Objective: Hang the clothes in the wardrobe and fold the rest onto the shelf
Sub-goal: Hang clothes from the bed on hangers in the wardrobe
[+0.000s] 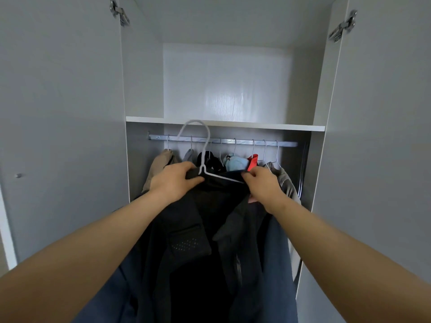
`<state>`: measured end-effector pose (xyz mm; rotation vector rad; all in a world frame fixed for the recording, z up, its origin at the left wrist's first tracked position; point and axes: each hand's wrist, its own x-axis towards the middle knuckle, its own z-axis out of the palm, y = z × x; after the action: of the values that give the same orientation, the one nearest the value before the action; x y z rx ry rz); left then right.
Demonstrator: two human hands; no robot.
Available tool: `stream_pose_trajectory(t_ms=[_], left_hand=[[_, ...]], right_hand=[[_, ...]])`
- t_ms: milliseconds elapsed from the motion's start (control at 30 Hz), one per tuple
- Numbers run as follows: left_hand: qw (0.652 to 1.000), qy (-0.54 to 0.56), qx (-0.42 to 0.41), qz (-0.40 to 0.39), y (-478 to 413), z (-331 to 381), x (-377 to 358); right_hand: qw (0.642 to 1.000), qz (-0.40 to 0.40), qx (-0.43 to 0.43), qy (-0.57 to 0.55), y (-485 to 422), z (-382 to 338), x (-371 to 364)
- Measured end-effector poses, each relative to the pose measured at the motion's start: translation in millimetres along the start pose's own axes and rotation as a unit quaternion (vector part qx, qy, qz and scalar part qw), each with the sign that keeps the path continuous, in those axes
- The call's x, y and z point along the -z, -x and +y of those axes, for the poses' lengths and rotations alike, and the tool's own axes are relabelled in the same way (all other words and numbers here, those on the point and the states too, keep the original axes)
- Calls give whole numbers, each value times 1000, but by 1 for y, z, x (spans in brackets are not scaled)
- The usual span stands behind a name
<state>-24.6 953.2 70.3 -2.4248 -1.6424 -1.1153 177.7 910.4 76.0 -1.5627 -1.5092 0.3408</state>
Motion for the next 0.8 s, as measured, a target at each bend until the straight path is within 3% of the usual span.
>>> stream_pose_trajectory(t_ms=[133, 200, 333, 400, 467, 500, 633, 700, 800], left_hand=[[988, -143, -49, -12, 9, 0, -7], [984, -167, -58, 15, 12, 1, -10], [992, -119, -39, 21, 10, 7, -10], [996, -68, -19, 47, 7, 4, -4], [998, -29, -8, 63, 3, -2, 2], [998, -20, -6, 64, 1, -4, 3], [997, 4, -17, 77, -2, -8, 6], [996, 30, -30, 80, 1, -6, 3], [994, 65, -55, 70, 11, 0, -9]], right_hand=[[953, -51, -88, -286, -2, -30, 0], [936, -75, -89, -333, -1, -46, -3], [961, -210, 17, -177, 8, -56, -12], [985, -128, 114, -17, 7, -43, -13], [970, 7, 196, 144, 3, -27, -12], [956, 36, 214, 196, 2, -20, -11], [942, 33, 203, 265, -2, -4, -4], [952, -33, 178, 247, -3, -1, 3], [935, -134, 156, 290, -2, 0, 10]])
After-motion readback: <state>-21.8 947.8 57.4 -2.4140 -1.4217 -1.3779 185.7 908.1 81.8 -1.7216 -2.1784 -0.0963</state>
